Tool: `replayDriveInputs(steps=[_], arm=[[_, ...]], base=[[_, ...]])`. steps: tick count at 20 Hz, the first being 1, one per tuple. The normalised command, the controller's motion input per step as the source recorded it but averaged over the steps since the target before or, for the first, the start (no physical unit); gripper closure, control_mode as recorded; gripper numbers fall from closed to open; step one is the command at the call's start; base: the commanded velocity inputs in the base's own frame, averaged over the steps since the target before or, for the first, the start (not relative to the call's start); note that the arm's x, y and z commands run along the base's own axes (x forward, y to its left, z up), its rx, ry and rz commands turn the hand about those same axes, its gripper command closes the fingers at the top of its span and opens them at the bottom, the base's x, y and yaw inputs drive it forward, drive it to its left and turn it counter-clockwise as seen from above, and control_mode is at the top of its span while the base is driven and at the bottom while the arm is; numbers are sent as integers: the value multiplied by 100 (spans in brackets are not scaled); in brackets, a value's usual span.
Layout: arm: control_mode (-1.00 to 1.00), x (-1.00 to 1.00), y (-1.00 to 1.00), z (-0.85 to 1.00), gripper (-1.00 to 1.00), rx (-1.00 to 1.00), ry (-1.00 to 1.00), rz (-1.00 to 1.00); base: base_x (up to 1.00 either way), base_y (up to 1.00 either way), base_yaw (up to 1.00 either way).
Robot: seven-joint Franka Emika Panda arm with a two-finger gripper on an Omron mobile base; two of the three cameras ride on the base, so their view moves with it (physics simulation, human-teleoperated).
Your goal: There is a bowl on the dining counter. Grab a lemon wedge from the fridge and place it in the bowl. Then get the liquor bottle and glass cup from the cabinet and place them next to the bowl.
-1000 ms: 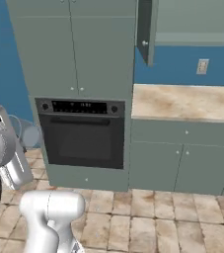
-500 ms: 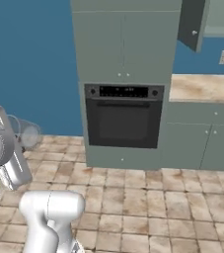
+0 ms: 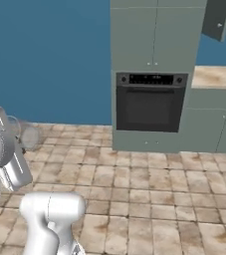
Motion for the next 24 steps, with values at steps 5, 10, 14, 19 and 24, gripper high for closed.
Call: replayDriveInputs(steps=[5,10,14,19,24], arm=[[100,0,0,0,100,0,0,0],[100,0,0,0,100,0,0,0],[100,0,0,0,100,0,0,0],[100,0,0,0,100,0,0,0],[100,0,0,0,100,0,0,0]], base=[[-100,44,-1],[-100,31,-4],[-100,23,-6],[-100,20,-6],[-100,17,-6]])
